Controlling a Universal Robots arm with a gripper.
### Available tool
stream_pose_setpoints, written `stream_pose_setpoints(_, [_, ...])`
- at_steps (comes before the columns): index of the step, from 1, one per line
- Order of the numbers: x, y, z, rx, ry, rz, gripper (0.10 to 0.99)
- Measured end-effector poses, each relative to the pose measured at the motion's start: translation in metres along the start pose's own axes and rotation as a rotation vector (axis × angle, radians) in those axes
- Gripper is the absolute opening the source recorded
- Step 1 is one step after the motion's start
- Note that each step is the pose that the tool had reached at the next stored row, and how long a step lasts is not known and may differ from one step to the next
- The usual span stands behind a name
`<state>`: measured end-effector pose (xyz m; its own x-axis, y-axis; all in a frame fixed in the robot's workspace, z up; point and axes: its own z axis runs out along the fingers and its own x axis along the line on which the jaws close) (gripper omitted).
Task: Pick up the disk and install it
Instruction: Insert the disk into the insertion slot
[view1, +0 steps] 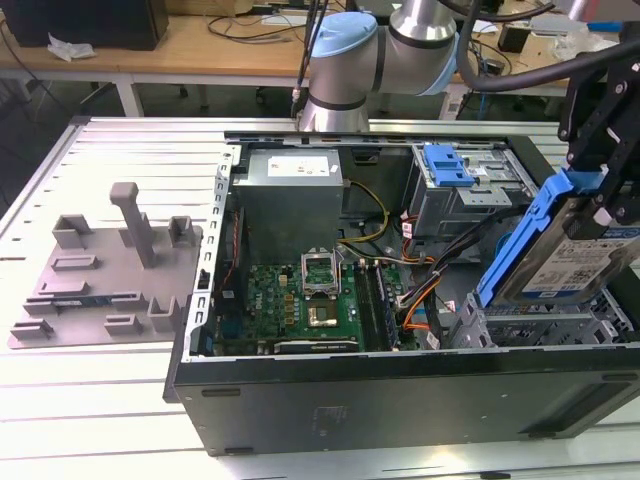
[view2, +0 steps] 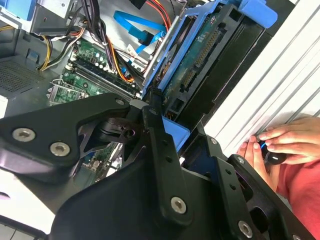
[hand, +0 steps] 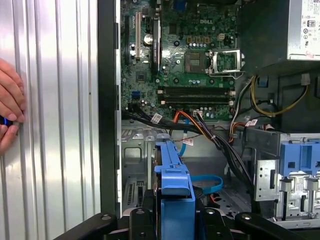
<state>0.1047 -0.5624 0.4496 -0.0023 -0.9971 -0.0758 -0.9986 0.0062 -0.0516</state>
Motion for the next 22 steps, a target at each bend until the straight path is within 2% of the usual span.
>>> stream_pose_setpoints(20, [0.0021, -0.0004, 0.0156, 0.000, -0.0001, 0.000, 0.369])
stream_pose_setpoints(22, [0.0038, 0.0004, 0.0310, 0.000, -0.0001, 0.000, 0.369])
